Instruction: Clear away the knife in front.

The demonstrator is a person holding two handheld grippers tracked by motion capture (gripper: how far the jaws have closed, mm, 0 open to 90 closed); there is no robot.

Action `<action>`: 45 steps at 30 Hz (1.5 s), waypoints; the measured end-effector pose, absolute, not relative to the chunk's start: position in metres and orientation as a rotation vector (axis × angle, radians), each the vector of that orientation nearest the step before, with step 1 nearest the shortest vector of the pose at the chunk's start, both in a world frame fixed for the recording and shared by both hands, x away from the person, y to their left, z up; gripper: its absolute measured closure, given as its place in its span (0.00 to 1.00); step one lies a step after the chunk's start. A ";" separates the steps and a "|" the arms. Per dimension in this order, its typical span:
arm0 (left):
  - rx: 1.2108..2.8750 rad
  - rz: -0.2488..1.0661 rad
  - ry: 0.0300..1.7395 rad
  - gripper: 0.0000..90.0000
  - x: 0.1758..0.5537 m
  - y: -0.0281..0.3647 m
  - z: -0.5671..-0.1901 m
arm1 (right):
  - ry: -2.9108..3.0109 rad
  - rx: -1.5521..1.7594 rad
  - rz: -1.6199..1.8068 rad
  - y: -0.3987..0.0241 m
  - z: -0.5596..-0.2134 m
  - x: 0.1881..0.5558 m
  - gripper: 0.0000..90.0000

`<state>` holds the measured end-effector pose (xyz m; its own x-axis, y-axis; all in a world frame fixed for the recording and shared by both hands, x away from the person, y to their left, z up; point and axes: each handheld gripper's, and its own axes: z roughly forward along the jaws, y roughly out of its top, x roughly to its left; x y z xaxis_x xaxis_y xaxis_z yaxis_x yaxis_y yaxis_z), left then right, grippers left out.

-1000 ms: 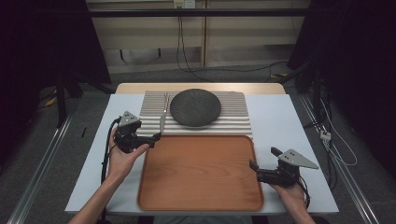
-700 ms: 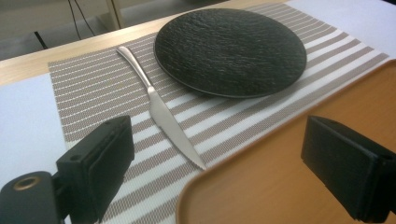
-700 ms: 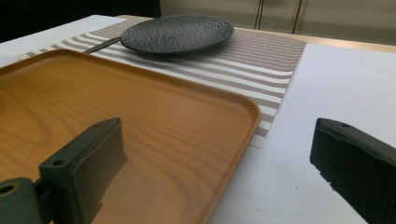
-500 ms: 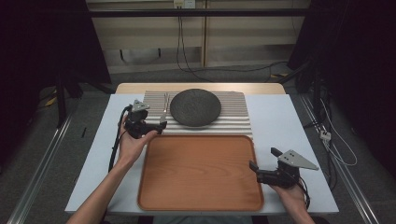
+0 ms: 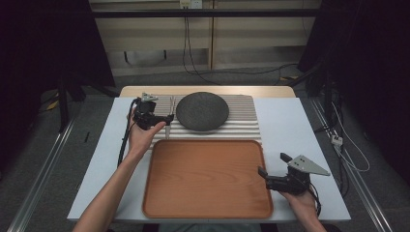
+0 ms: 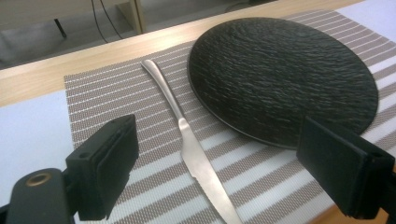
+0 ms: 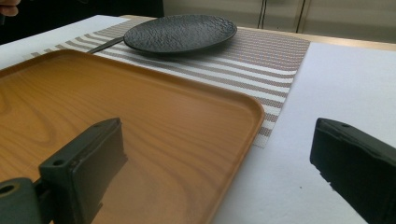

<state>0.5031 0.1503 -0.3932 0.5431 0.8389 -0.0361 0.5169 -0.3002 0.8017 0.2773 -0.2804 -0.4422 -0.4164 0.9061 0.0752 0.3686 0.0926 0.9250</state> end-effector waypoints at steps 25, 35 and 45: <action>1.978 0.450 1.278 0.35 0.578 0.149 -0.424 | 1.866 1.255 1.311 -0.279 -0.445 0.283 0.03; 2.008 0.369 1.333 0.56 0.592 0.141 -0.448 | 1.860 1.260 1.310 -0.281 -0.445 0.282 0.03; 2.048 0.351 1.346 0.76 0.602 0.129 -0.453 | 1.863 1.262 1.310 -0.281 -0.445 0.282 0.03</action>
<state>0.6018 0.1290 -0.4529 0.4362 0.8909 -0.1265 0.7159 -0.2584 0.6487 0.2822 -0.2812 -0.4453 -0.4224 0.9022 0.0870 0.3872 0.0928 0.9173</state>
